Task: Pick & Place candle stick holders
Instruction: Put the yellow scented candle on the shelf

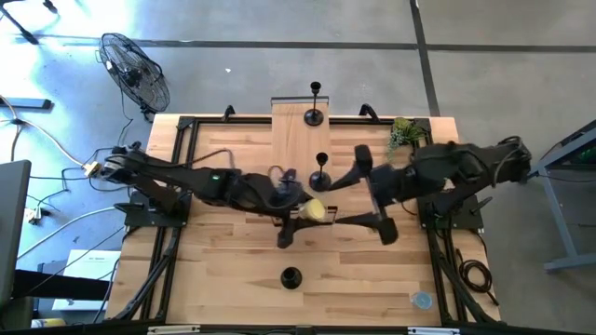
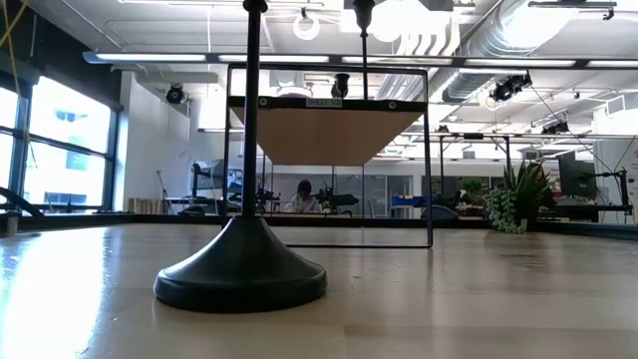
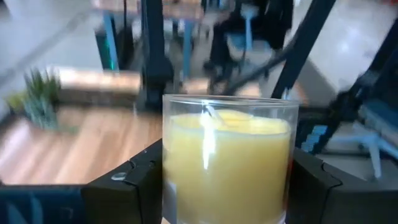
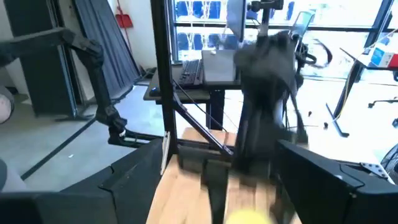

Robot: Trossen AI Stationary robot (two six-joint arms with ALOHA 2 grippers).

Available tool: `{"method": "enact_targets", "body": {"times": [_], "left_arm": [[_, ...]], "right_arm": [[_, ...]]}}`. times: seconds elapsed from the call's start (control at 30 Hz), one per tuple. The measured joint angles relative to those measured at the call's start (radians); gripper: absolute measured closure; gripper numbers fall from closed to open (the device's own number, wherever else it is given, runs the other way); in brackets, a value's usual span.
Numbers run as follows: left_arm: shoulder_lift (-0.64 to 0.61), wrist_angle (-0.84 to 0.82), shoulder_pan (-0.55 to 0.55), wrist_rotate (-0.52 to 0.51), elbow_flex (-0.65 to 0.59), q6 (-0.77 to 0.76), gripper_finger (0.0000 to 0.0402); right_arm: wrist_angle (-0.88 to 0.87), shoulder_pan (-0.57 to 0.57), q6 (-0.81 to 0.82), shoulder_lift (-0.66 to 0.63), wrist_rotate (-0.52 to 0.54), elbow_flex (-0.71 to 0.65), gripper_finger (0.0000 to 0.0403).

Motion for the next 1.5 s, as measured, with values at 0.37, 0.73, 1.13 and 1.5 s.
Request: {"method": "enact_targets", "body": {"times": [0.37, 0.73, 1.13, 1.5], "left_arm": [[-0.087, -0.318, -0.127, -0.547, 0.212, 0.137, 0.018], [-0.139, -0.492, -0.062, -0.899, 0.239, 0.129, 0.018], [-0.279, -0.472, 0.3, -0.526, 0.237, 0.153, 0.018], [-0.324, -0.311, 0.795, 0.214, 0.214, 0.2, 0.018]], "right_arm": [[-0.025, 0.135, -0.003, -0.079, 0.131, -0.001, 0.01], [0.075, 0.31, -0.034, -0.081, 0.182, -0.003, 0.01], [0.157, 0.472, -0.108, -0.083, 0.333, -0.003, 0.01], [0.165, 0.529, -0.104, -0.083, 0.504, -0.003, 0.01]]}}
